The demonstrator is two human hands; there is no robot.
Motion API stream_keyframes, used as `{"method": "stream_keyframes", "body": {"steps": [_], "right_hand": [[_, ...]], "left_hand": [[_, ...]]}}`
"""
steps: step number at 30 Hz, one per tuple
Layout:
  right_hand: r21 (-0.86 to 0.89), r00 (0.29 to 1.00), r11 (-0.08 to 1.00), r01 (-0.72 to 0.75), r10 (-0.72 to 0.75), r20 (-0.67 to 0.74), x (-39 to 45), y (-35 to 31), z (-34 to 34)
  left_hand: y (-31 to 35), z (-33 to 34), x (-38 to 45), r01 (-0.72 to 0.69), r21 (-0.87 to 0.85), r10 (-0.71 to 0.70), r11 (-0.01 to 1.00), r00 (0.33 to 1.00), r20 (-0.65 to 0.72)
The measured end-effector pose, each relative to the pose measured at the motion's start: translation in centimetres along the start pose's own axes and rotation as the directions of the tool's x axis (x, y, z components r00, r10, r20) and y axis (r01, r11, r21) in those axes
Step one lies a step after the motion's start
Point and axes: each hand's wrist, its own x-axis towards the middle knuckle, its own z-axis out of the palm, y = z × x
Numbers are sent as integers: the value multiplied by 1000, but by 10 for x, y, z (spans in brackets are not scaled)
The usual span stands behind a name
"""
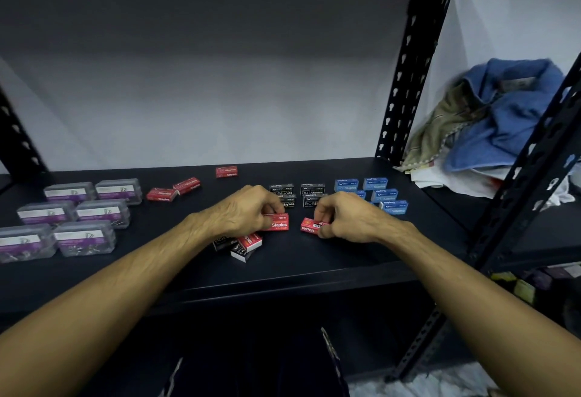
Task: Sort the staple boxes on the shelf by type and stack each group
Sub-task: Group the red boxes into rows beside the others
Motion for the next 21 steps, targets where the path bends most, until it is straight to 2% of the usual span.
{"method": "stream_keyframes", "body": {"steps": [7, 13, 21], "right_hand": [[28, 1000, 1000, -8, 9, -20, 0, 0, -3], [-37, 998, 999, 11, -13, -63, 3, 4, 0], [-84, 999, 996, 11, -15, -41, 7, 8, 2]], "left_hand": [[-5, -1, 0, -7, 34, 7, 999, 1000, -18], [-9, 0, 2, 4, 29, -3, 1000, 999, -36], [-10, 1, 5, 11, 39, -11, 999, 1000, -16]]}}
